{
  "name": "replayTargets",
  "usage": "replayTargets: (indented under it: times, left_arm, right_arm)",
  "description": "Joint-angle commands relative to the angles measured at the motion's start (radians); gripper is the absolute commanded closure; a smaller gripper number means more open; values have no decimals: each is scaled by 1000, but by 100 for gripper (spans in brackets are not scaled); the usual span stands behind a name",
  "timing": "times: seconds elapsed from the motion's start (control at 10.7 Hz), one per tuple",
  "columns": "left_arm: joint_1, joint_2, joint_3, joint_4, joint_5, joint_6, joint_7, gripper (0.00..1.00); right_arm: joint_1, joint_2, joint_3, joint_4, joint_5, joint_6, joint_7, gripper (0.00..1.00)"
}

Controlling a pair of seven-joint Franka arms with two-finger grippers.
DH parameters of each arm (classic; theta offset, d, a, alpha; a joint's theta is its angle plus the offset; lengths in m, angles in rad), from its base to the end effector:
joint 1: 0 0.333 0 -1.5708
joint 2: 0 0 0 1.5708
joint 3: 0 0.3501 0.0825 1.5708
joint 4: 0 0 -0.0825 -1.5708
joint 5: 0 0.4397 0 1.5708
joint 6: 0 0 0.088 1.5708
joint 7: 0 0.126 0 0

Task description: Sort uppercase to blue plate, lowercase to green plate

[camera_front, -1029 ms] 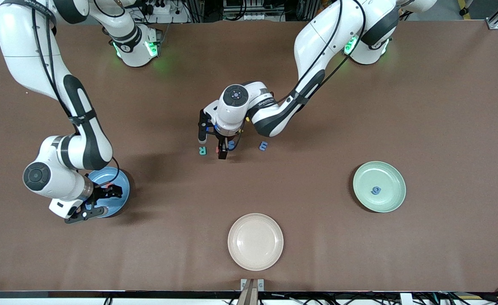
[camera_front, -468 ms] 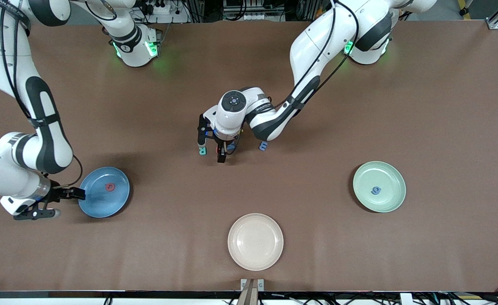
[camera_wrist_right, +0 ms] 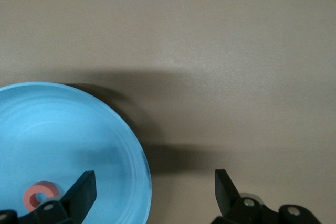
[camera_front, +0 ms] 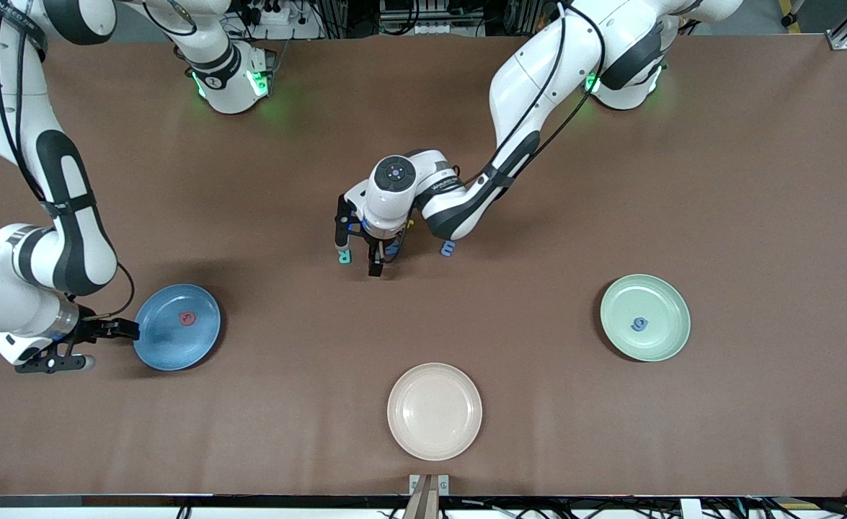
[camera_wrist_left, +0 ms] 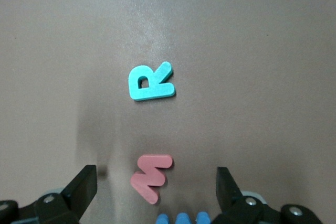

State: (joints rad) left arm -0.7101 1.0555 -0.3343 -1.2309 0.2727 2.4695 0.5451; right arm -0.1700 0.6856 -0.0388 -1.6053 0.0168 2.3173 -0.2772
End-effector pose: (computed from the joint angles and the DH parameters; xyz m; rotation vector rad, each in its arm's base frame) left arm 0.4948 -0.6892 0.1289 2.0964 -2.1339 0.3199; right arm 0.7461 -0.1540 0.2005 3.1216 0.1034 0.0364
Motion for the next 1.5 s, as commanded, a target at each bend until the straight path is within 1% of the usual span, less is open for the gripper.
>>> replayTargets:
  times: [0.0,0.09,0.19,0.28,0.75,1.03,1.22,1.4]
  left_arm:
    - [-19,34,9,39,17,5,-5,0]
    - [-19,35,9,41,17,3,-5,0]
    - [-23,38,9,41,17,3,-5,2]
    - [-26,41,9,41,17,6,-5,11]
    - [-32,41,17,42,17,13,4,21]
    - [-32,41,23,42,17,20,-2,23]
    - [-32,57,23,54,17,39,-8,23]
    - [-32,66,23,71,16,40,-8,24]
  right_arm:
    - [-6,5,8,4,-5,2,12,0]
    - [-5,5,8,4,-3,2,12,0]
    - [-6,5,8,5,-3,2,12,0]
    - [-6,5,8,4,-5,2,12,0]
    - [-2,3,8,4,0,1,13,0]
    - [16,3,13,5,5,-4,16,0]
    - [88,2,11,5,2,-9,138,0]
    - [122,0,13,1,2,-15,164,0]
